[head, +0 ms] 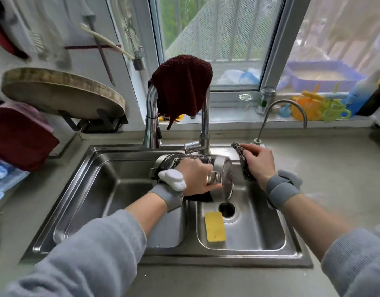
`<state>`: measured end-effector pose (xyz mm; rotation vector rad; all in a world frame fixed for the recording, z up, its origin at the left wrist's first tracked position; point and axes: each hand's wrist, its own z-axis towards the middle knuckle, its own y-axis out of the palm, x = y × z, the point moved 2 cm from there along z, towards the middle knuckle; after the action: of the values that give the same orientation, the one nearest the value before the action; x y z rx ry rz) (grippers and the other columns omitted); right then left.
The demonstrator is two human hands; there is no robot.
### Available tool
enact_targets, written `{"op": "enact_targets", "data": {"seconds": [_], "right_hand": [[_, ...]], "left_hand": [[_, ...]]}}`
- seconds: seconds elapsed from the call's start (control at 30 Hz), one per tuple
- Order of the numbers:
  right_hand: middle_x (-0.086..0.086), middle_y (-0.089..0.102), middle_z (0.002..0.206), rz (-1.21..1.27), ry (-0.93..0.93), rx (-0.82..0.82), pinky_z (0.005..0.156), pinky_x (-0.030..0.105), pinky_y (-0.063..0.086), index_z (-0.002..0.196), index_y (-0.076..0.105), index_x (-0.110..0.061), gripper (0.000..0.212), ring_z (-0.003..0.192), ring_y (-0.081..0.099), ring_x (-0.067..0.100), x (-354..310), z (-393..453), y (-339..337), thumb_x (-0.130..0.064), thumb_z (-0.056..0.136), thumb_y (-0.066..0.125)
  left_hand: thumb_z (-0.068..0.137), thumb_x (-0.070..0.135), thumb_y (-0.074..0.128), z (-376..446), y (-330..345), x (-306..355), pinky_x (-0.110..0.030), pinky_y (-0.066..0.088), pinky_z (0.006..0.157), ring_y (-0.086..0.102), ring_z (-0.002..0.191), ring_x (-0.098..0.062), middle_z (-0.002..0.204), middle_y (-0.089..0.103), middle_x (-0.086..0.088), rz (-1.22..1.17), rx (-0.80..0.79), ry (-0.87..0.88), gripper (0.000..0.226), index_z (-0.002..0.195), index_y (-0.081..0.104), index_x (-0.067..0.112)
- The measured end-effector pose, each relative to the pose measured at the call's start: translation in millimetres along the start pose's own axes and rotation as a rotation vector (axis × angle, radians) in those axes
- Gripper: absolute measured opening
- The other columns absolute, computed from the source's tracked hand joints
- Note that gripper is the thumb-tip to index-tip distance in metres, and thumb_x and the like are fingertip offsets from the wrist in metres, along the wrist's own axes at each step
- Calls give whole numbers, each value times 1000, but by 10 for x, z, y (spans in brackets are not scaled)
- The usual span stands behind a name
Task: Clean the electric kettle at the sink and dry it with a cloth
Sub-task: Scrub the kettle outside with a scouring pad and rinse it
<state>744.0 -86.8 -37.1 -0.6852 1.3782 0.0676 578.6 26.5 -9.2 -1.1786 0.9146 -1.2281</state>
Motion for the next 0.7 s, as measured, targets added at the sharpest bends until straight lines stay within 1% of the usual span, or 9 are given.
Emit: {"op": "enact_targets", "data": {"seconds": [0.07, 0.17, 0.23, 0.33, 0.4, 0.47, 0.53, 0.6, 0.7], "right_hand": [[9, 72, 106, -34, -77, -47, 99, 33, 48, 107, 72, -8, 26, 103, 65, 20, -61, -24, 76, -4, 86, 56], [9, 71, 108, -108, -118, -120, 100, 31, 46, 108, 72, -7, 26, 104, 64, 19, -75, -62, 175, -2, 87, 57], [8, 71, 109, -159, -118, -153, 100, 30, 46, 108, 71, -7, 26, 104, 64, 20, -44, -102, 218, -2, 87, 57], [8, 71, 108, -205, -110, -186, 97, 27, 46, 108, 71, -8, 26, 103, 64, 19, 17, -118, 242, -2, 87, 57], [7, 72, 108, -212, -100, -192, 98, 28, 46, 108, 72, -9, 25, 103, 65, 19, 41, -101, 224, -3, 87, 58], [6, 72, 107, -217, -100, -212, 99, 28, 47, 108, 72, -9, 25, 101, 64, 17, 44, -85, 192, -4, 87, 60], [4, 72, 107, -228, -152, -263, 96, 22, 46, 107, 73, -11, 24, 98, 63, 11, -22, -82, 152, -5, 86, 62], [0, 72, 108, -247, -249, -393, 93, 14, 46, 106, 73, -14, 25, 99, 63, 7, -146, -105, 140, -5, 84, 66], [-7, 70, 111, -367, -448, -729, 95, 8, 43, 105, 74, -19, 26, 102, 62, -2, -276, -217, 275, -10, 81, 72]], "left_hand": [[85, 63, 52, -83, 157, 46, -31, 34, 64, 66, 83, -32, 89, 71, -10, 46, -62, 71, 51, 93, 62, 14], [85, 62, 53, -126, 307, 106, -33, 41, 62, 66, 76, -34, 81, 70, -11, 52, -106, 200, 51, 85, 59, 11], [84, 59, 57, -106, 322, 125, -34, 44, 59, 66, 71, -34, 76, 69, -12, 40, -106, 324, 48, 85, 58, 11], [85, 59, 57, -42, 290, 154, -34, 39, 58, 65, 71, -34, 78, 69, -12, 67, -120, 406, 49, 87, 58, 10], [84, 59, 58, -5, 282, 145, -33, 39, 55, 64, 66, -33, 73, 68, -11, 63, -100, 447, 50, 83, 58, 9], [80, 60, 63, 10, 260, 134, -28, 35, 48, 61, 54, -29, 61, 64, -6, 79, -41, 528, 50, 75, 56, 11], [73, 60, 70, 15, 228, 107, -21, 26, 43, 54, 41, -25, 49, 57, -1, 75, 45, 576, 50, 66, 52, 13], [70, 59, 74, 12, 222, 69, -19, 25, 42, 50, 37, -23, 45, 53, 1, 52, 80, 593, 51, 64, 50, 14], [70, 55, 76, -70, 275, 20, -21, 34, 40, 55, 40, -24, 48, 57, 1, 18, 44, 669, 47, 65, 54, 13]]}}
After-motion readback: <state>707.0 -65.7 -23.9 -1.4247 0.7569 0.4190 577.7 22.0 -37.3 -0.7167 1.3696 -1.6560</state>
